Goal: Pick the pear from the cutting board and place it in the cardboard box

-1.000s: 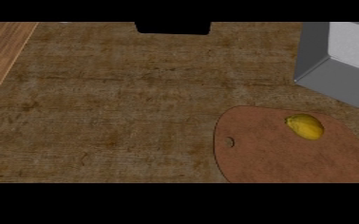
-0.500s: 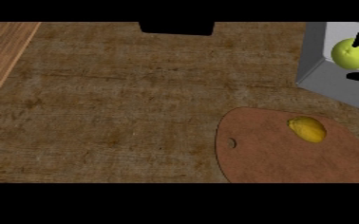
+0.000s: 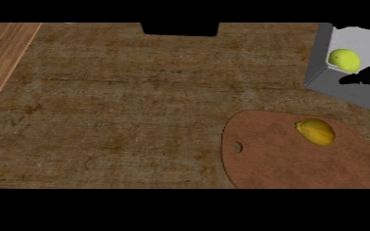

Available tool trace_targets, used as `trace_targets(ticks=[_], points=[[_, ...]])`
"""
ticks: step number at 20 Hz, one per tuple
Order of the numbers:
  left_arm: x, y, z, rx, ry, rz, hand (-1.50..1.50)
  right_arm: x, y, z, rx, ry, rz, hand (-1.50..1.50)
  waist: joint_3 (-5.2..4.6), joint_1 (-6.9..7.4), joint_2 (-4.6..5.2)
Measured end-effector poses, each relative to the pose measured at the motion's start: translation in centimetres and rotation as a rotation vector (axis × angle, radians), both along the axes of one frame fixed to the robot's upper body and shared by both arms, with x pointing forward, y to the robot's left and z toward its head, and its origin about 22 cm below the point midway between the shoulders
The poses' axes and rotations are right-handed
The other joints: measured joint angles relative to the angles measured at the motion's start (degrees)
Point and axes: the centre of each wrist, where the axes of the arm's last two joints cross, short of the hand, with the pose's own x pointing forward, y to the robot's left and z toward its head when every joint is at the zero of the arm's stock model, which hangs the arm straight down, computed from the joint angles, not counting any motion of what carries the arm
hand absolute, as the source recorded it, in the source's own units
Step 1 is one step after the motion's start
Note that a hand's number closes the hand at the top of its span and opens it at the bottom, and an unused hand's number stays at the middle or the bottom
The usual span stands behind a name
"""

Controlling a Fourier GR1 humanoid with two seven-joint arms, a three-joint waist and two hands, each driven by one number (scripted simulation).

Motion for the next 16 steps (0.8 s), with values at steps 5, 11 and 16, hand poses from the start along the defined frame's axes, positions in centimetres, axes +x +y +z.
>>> trace_targets(ticks=[5, 11, 16], points=[[-0.5, 0.1, -0.1, 0.003, 0.014, 0.019, 0.0, 0.3, -0.3, 0.0, 0.155, -0.028, -0.037, -1.5, 0.22, -0.97, -0.18], [-0.7, 0.1, -0.2, 0.001, 0.011, 0.029, 0.0, 0.1, -1.8, 1.1, 0.296, -0.034, -0.09, -1.5, 0.27, -1.36, -0.06], [-1.1, 0.1, -0.2, -0.001, 0.008, 0.037, 0.0, -0.9, -4.0, 2.3, 0.359, -0.018, -0.15, -1.5, 0.33, -1.83, 0.12]])
